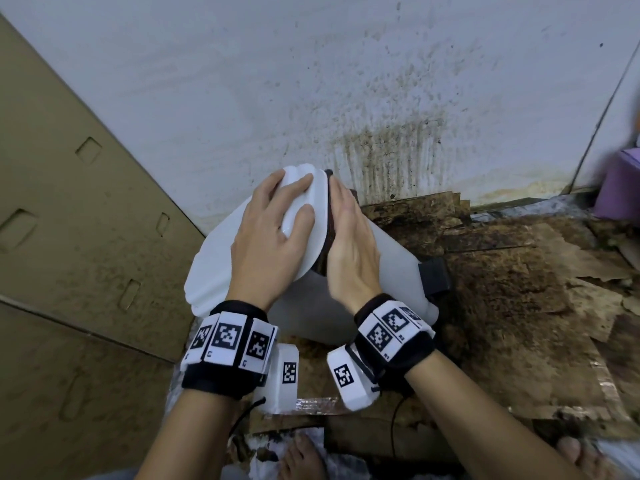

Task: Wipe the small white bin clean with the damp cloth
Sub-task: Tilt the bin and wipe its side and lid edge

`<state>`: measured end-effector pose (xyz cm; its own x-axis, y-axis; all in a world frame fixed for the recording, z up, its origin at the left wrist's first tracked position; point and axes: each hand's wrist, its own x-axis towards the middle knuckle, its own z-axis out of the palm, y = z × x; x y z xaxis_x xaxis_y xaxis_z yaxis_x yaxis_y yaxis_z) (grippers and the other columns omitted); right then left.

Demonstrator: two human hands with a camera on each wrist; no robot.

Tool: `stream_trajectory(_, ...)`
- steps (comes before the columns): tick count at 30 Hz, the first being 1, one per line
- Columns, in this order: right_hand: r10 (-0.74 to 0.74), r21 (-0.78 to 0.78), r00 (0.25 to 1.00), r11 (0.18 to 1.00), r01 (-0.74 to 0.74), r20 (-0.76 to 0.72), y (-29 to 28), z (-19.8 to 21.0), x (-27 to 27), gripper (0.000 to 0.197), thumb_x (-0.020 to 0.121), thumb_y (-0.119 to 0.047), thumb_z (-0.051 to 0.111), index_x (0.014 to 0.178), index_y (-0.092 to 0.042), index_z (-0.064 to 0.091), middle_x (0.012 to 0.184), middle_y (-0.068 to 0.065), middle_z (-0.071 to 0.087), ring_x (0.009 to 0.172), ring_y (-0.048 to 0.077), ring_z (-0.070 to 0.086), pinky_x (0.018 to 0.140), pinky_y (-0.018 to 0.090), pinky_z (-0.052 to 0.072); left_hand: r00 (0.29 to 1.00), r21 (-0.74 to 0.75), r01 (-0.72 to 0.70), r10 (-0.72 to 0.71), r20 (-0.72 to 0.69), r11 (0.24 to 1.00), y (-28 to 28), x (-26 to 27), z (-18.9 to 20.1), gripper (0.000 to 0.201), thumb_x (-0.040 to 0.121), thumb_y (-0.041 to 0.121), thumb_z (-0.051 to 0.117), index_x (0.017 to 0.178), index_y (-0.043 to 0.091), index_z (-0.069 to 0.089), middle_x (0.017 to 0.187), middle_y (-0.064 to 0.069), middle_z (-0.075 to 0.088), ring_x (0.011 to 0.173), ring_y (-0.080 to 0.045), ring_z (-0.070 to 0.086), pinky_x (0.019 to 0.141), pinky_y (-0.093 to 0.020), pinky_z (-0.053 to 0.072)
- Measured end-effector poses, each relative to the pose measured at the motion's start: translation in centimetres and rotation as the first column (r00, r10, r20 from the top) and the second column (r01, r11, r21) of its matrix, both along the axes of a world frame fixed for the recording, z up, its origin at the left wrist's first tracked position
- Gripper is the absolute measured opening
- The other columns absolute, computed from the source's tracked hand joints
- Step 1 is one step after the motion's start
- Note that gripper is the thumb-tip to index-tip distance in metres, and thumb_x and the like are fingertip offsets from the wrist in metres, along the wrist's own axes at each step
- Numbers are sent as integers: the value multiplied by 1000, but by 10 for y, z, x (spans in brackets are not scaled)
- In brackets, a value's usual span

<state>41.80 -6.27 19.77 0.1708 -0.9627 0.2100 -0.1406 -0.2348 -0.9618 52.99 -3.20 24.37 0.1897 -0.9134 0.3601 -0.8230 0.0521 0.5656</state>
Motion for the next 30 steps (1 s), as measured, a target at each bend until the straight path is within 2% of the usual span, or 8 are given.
stream_trajectory(2, 24, -72, 998, 997, -28, -52, -6, -13, -6, 52, 108, -37, 10, 160, -31, 13, 166, -18, 12, 150, -7, 3, 126, 34, 8, 1000, 3, 4, -4, -3, 1000, 0, 0, 0, 43, 96, 48, 40, 137, 47, 53, 154, 20, 35, 141, -2, 35, 101, -33, 35)
stream_trajectory(4, 39, -117, 995, 992, -50, -95, -13, -27, -11, 51, 109, -28, 13, 160, -27, 12, 166, -16, 9, 150, -6, 2, 126, 33, 8, 1000, 4, 9, -9, -6, 1000, 1, 0, 0, 42, 98, 46, 41, 138, 47, 53, 154, 20, 35, 141, -1, 34, 100, -31, 33)
stream_trajectory(9, 33, -4, 985, 999, -34, -166, -21, -67, -35, 58, 103, -32, 11, 160, -24, 13, 166, -15, 9, 150, -5, 3, 126, 30, 6, 1000, -8, 1, -1, -30, 1000, 6, 9, 1, 41, 97, 47, 39, 137, 49, 52, 153, 21, 36, 141, 0, 35, 104, -36, 36)
stream_trajectory(15, -39, 200, 983, 977, 74, -178, -32, -96, -60, 63, 97, -33, 16, 159, -23, 20, 166, -9, 19, 151, 4, 14, 125, 34, 11, 999, -23, -13, 12, -30, 1000, 8, 11, 1, 41, 97, 45, 40, 136, 49, 53, 152, 22, 37, 139, 3, 35, 100, -30, 34)
stream_trajectory(20, -80, 269, 987, 956, 115, -139, -34, -90, -58, 54, 104, -26, 23, 158, -28, 24, 164, -9, 23, 151, 7, 17, 125, 36, 11, 1000, -17, -2, 2, -5, 1000, 6, 1, 2, 43, 97, 44, 41, 138, 45, 54, 154, 18, 37, 140, -2, 36, 99, -29, 34)
stream_trajectory(24, -117, 271, 987, 952, 142, -106, -34, -66, -44, 52, 106, -30, 24, 157, -28, 27, 163, -8, 28, 150, 11, 23, 124, 40, 16, 1000, -21, -7, 8, 24, 1000, 7, -2, 2, 43, 98, 44, 41, 139, 44, 54, 154, 18, 36, 140, -2, 36, 96, -26, 31)
stream_trajectory(28, -53, 150, 997, 987, 60, -52, -40, -27, -13, 51, 103, -40, 22, 151, -35, 35, 155, -10, 40, 144, 12, 33, 120, 45, 25, 999, -18, 5, -5, 37, 1000, 6, -4, -1, 43, 98, 45, 41, 139, 44, 54, 155, 18, 36, 140, -2, 36, 97, -26, 32)
stream_trajectory(30, 7, 53, 998, 999, -4, -64, -41, -10, -2, 51, 103, -36, 21, 152, -36, 33, 155, -12, 40, 144, 9, 33, 120, 43, 25, 999, -18, 13, -12, 35, 1000, 5, -5, -1, 44, 97, 46, 40, 139, 44, 54, 155, 18, 36, 141, -3, 36, 98, -26, 33)
